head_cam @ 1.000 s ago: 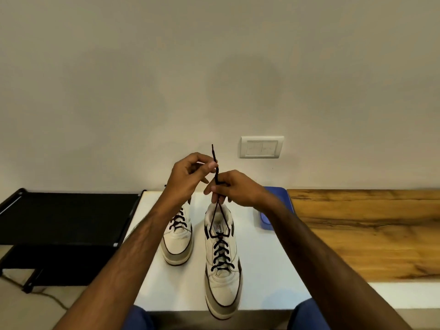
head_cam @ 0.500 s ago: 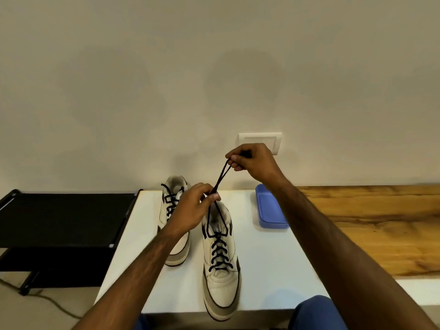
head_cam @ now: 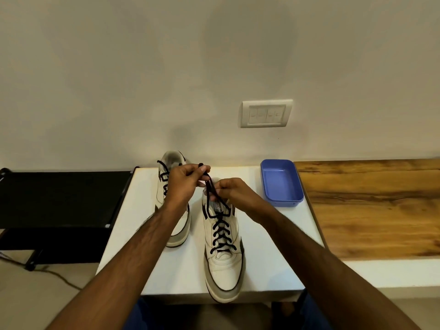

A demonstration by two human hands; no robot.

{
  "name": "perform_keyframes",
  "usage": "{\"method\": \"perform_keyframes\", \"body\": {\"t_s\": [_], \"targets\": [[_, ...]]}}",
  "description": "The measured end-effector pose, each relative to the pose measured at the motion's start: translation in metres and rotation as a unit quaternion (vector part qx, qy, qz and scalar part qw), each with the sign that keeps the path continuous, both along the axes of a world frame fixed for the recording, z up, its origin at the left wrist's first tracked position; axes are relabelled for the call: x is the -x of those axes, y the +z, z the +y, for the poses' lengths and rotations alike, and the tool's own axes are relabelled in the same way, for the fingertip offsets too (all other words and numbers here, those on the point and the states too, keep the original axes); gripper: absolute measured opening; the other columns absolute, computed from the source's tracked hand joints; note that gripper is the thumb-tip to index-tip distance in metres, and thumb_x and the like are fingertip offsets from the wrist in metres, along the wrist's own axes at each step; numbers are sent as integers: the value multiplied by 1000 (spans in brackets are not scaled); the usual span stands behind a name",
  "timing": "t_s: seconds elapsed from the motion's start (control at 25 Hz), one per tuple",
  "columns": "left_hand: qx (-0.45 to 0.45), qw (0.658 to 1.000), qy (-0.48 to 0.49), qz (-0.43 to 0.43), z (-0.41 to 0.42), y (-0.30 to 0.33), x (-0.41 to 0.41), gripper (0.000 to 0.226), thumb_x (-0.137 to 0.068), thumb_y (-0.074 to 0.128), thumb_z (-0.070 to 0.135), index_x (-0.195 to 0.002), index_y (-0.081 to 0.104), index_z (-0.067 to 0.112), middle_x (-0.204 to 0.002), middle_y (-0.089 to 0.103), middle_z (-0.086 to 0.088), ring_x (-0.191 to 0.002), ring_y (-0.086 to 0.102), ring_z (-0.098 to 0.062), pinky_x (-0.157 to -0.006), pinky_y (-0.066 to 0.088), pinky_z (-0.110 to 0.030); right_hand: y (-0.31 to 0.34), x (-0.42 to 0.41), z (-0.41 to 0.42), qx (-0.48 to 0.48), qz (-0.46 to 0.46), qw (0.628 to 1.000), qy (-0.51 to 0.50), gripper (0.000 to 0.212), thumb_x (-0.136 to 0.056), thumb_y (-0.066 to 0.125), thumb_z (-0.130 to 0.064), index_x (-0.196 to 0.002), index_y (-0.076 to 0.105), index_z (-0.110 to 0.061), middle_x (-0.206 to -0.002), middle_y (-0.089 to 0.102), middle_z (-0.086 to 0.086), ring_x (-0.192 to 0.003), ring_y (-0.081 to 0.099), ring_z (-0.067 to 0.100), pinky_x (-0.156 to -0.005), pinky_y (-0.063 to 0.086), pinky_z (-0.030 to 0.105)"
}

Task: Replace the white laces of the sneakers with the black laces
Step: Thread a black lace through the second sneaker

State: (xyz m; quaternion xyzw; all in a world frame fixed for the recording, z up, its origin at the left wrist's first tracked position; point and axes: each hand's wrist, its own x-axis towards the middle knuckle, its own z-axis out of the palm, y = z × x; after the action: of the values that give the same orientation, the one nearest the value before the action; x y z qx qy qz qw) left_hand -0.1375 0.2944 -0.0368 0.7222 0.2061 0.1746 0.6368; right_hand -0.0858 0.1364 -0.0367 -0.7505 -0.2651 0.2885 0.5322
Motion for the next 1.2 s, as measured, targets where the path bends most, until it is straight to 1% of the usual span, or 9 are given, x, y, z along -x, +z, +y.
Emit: {"method": "perform_keyframes", "body": {"t_s": [0.12, 0.24, 0.36, 0.44, 0.52, 0.68, 0.88, 1.04, 1.2], "targets": [[-44, 999, -3, 14, -4, -12, -2, 9, -94, 69, 10, -92, 78, 8, -81, 75, -9, -68, 72, -10, -65, 57, -24, 0, 3, -5, -32, 103, 994, 7, 24, -102, 47, -19, -101, 68, -7, -92, 71, 1, -84, 66, 10, -71, 52, 12], [-170, 982, -60, 55, -9, -21, 3, 9, -93, 70, 12, -88, 77, 15, -81, 72, 0, -68, 69, -6, -62, 49, -9, -10, -3, -4, 82, -20, 996, 17, 23, -105, 47, -29, -99, 65, -16, -103, 69, 3, -102, 65, 22, -99, 51, 42], [-383, 899, -162, 137, -2, -34, 7, 16, -98, 63, 17, -98, 78, 13, -94, 64, -2, -93, 63, -21, -74, 44, -24, -19, -13, 4, 229, -173, 958, 8, 23, -103, 47, -30, -99, 67, -19, -92, 62, -1, -96, 60, 23, -93, 45, 47], [-497, 823, -211, 175, -1, -36, 5, 23, -102, 55, 23, -112, 74, 16, -110, 57, -5, -109, 53, -26, -86, 42, -38, -21, -15, 12, 279, -210, 937, 4, 28, -103, 48, -29, -107, 69, -12, -99, 64, 7, -95, 63, 25, -86, 50, 41], [-545, 788, -208, 195, -3, -29, 1, 24, -102, 55, 31, -113, 72, 19, -108, 51, -4, -111, 49, -24, -90, 38, -42, -18, -18, 17, 293, -217, 931, 16, 24, -101, 52, -26, -96, 68, -9, -95, 63, 9, -89, 63, 23, -69, 47, 29], [-558, 792, -155, 190, -1, -20, -6, 20, -90, 70, 41, -87, 76, 22, -78, 64, 4, -86, 64, -17, -92, 41, -38, 1, -35, 5, 234, -170, 957, -7, 16, -93, 71, -26, -102, 66, -13, -91, 65, 2, -74, 62, 11, -55, 45, 19], [-596, 773, -120, 180, -9, -23, -8, 21, -88, 70, 49, -84, 66, 29, -80, 67, 8, -81, 61, -15, -92, 35, -40, 4, -42, -8, 114, -44, 992, 40, 19, -92, 68, 0, -110, 67, -1, -97, 74, 17, -89, 75, 25, -83, 62, 36], [-500, 835, -192, 123, -5, -26, -7, 12, -96, 65, 29, -91, 66, 18, -90, 69, 2, -86, 65, -19, -81, 46, -33, -2, -43, -14, 140, -156, 978, 7, 24, -92, 57, 4, -97, 69, -16, -93, 73, 2, -83, 70, 14, -79, 60, 38], [-353, 915, -185, 67, -10, -25, 7, 9, -101, 50, 6, -107, 53, 12, -97, 67, -2, -89, 65, -20, -75, 50, -31, -2, -44, -16, 222, -178, 950, 127, 53, -85, 40, 15, -95, 78, -21, -106, 73, 0, -102, 63, 13, -92, 51, 30]]}}
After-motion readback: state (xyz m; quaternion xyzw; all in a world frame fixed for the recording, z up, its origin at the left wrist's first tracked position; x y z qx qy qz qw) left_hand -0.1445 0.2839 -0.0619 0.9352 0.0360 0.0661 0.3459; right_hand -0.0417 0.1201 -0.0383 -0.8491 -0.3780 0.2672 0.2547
